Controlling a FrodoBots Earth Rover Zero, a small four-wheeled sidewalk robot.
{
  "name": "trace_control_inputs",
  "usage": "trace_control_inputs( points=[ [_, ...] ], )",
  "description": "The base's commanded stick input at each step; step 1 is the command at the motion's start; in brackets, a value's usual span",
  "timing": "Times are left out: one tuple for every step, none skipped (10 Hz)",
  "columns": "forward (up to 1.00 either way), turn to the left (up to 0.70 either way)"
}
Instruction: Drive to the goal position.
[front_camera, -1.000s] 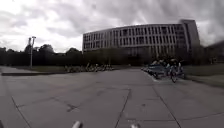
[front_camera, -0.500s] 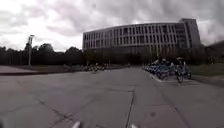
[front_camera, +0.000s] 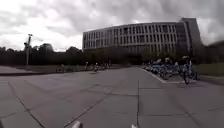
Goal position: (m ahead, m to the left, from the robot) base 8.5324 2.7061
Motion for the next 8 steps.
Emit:
trace_control_inputs(
  points=[
    [0.7, 0.0],
    [0.7, 0.0],
    [0.7, -0.14],
    [0.7, -0.33],
    [0.7, -0.32],
    [0.7, -0.18],
    [0.7, -0.05],
    [0.7, 0.0]
  ],
)
